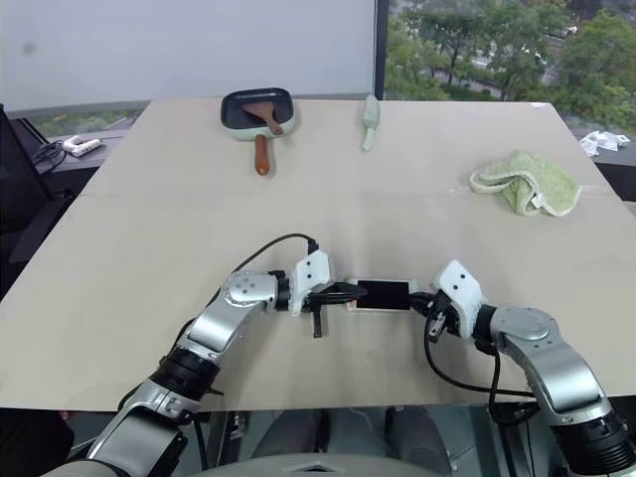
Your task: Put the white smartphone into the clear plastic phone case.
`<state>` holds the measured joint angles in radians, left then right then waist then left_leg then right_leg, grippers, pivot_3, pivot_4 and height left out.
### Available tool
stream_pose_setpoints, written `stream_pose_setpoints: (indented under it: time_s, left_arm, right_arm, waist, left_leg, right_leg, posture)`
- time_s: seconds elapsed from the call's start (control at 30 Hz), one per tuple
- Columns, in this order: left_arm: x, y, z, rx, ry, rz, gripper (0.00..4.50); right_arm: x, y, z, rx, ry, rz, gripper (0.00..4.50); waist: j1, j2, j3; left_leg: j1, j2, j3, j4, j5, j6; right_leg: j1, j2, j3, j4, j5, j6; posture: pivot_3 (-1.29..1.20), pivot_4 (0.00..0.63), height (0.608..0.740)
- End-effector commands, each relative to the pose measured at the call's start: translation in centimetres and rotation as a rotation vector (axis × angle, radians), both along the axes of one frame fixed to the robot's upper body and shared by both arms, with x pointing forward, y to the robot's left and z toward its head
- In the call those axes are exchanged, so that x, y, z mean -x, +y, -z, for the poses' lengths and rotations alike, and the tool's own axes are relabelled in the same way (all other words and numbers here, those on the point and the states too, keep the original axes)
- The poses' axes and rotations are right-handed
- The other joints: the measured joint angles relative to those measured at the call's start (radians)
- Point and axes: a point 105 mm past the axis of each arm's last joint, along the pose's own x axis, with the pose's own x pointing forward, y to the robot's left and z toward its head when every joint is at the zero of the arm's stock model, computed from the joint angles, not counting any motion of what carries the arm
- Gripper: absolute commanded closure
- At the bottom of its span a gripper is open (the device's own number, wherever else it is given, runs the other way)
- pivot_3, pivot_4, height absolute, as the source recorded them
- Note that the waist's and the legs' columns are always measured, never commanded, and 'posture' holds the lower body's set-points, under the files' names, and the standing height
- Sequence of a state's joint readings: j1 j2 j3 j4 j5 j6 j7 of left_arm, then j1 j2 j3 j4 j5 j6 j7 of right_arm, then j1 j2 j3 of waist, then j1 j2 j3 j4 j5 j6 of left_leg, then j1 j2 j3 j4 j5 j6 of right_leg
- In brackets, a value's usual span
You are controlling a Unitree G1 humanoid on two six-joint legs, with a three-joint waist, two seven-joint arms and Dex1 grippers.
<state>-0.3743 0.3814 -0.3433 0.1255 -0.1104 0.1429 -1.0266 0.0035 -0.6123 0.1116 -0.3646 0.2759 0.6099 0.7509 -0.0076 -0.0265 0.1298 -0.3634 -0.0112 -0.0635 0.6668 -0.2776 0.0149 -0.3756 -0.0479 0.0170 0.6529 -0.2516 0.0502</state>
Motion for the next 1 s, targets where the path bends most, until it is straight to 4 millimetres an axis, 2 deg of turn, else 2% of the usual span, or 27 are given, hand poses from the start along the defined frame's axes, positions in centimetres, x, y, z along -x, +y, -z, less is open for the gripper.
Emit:
stream_pose_setpoints:
  time_s: [0.03, 0.2, 0.3, 0.4, 0.47, 0.53, 0.57, 0.6, 0.63, 0.77, 0.8, 0.87, 1.0]
  left_arm:
    - [0.1, -0.1, -0.1, 0.006, -0.008, 0.002, 4.5]
    - [0.1, -0.2, -0.2, 0.009, -0.006, -0.002, 4.5]
    - [-0.1, -0.2, -0.4, 0.025, -0.011, -0.01, 4.5]
    - [-0.2, -0.7, -2.2, 0.125, -0.026, -0.021, 4.5]
    - [0.1, -0.8, -4.0, 0.214, -0.016, -0.018, 4.5]
    - [0.5, -0.2, -5.3, 0.263, 0.018, -0.016, 4.5]
    - [0.6, 0.2, -5.7, 0.27, 0.023, -0.026, 4.25]
    - [0.6, 0.8, -6.1, 0.274, 0.015, -0.042, 3.96]
    - [0.6, 1.5, -6.4, 0.273, 0.007, -0.059, 3.71]
    - [1.3, 4.0, -7.0, 0.238, -0.022, -0.107, 1.72]
    - [1.6, 5.2, -6.7, 0.215, -0.042, -0.136, 1.17]
    - [2.8, 7.1, -5.8, 0.177, -0.024, -0.174, 0.17]
    - [4.4, 10.2, -4.3, 0.095, -0.04, -0.267, 0.05]
  right_arm:
    - [3.6, -1.1, 6.6, 0.12, 0.33, 0.038, 4.44]
    - [3.6, -1.2, 6.1, 0.134, 0.292, -0.004, 4.44]
    - [3.1, -0.8, 4.8, 0.081, 0.215, -0.043, 4.44]
    - [1.6, 0.4, 1.0, -0.123, 0.055, -0.062, 4.44]
    - [0.7, 0.4, -1.8, -0.245, -0.022, -0.063, 4.44]
    - [-0.1, 0.3, -4.5, -0.381, -0.102, -0.051, 3.84]
    - [-0.5, 0.0, -5.7, -0.449, -0.133, -0.019, 3.55]
    - [-0.6, -0.2, -6.8, -0.499, -0.16, -0.015, 3.05]
    - [-0.5, -0.6, -7.0, -0.496, -0.171, -0.014, 2.66]
    - [0.6, -3.1, -5.4, -0.355, -0.185, -0.007, 0.59]
    - [1.1, -4.3, -4.7, -0.3, -0.187, -0.004, 0.07]
    - [2.0, -6.4, -3.7, -0.229, -0.179, 0.0, 0.0]
    - [3.3, -9.2, -3.2, -0.176, -0.161, 0.016, 0.0]
  waist:
    - [0.0, -0.001, -0.002]
    - [0.0, -0.002, -0.004]
    - [0.002, -0.001, -0.004]
    - [0.002, 0.0, -0.001]
    - [-0.002, 0.007, 0.005]
    - [-0.007, 0.012, 0.013]
    - [-0.008, 0.015, 0.017]
    - [-0.009, 0.017, 0.019]
    - [-0.008, 0.019, 0.02]
    - [0.002, 0.019, 0.022]
    - [0.003, 0.019, 0.022]
    - [0.002, 0.02, 0.023]
    - [-0.002, 0.022, 0.03]
  left_leg:
    - [0.0, 0.0, 0.0, 0.0, 0.0, 0.0]
    - [0.001, 0.001, 0.0, 0.0, 0.0, 0.0]
    - [0.0, 0.001, -0.001, -0.001, 0.0, 0.0]
    - [-0.001, 0.001, -0.001, -0.003, 0.0, 0.0]
    - [-0.004, 0.002, -0.001, -0.003, 0.0, 0.0]
    - [-0.009, 0.002, -0.001, -0.003, 0.0, 0.0]
    - [-0.01, 0.002, -0.001, -0.003, 0.0, 0.0]
    - [-0.014, 0.002, -0.001, -0.002, 0.0, 0.0]
    - [-0.017, 0.002, 0.0, -0.002, 0.0, 0.0]
    - [-0.02, 0.001, 0.0, -0.003, 0.0, 0.0]
    - [-0.021, 0.001, 0.0, -0.003, 0.0, 0.0]
    - [-0.022, 0.001, 0.001, -0.004, -0.001, 0.001]
    - [-0.022, 0.0, 0.005, -0.004, -0.002, 0.003]
  right_leg:
    - [0.0, 0.0, 0.0, -0.001, -0.001, 0.001]
    - [0.002, 0.0, -0.001, -0.004, -0.002, 0.003]
    - [0.002, -0.001, -0.001, -0.007, -0.002, 0.003]
    - [0.002, -0.001, -0.001, -0.008, -0.002, 0.003]
    - [0.0, -0.001, -0.001, -0.008, 0.0, 0.001]
    - [-0.005, 0.0, -0.001, -0.008, 0.003, 0.003]
    - [-0.006, 0.0, -0.001, -0.008, 0.003, 0.003]
    - [-0.01, 0.0, -0.001, -0.007, 0.003, 0.003]
    - [-0.013, 0.0, 0.0, -0.006, 0.003, 0.003]
    - [-0.018, 0.0, -0.001, -0.004, 0.003, 0.003]
    - [-0.018, 0.0, -0.002, -0.006, 0.003, 0.004]
    - [-0.019, 0.0, -0.001, -0.008, 0.003, 0.004]
    - [-0.019, -0.003, 0.002, -0.009, 0.003, 0.004]
  posture:
    - [0.0, 0.15, 0.74]
    - [0.0, 0.15, 0.74]
    - [0.0, 0.15, 0.74]
    - [0.0, 0.15, 0.74]
    - [0.0, 0.15, 0.74]
    - [0.0, 0.15, 0.74]
    - [0.0, 0.15, 0.74]
    - [0.0, 0.15, 0.74]
    - [0.0, 0.15, 0.74]
    - [0.0, 0.15, 0.74]
    - [0.0, 0.15, 0.74]
    - [0.0, 0.15, 0.74]
    - [0.0, 0.15, 0.74]
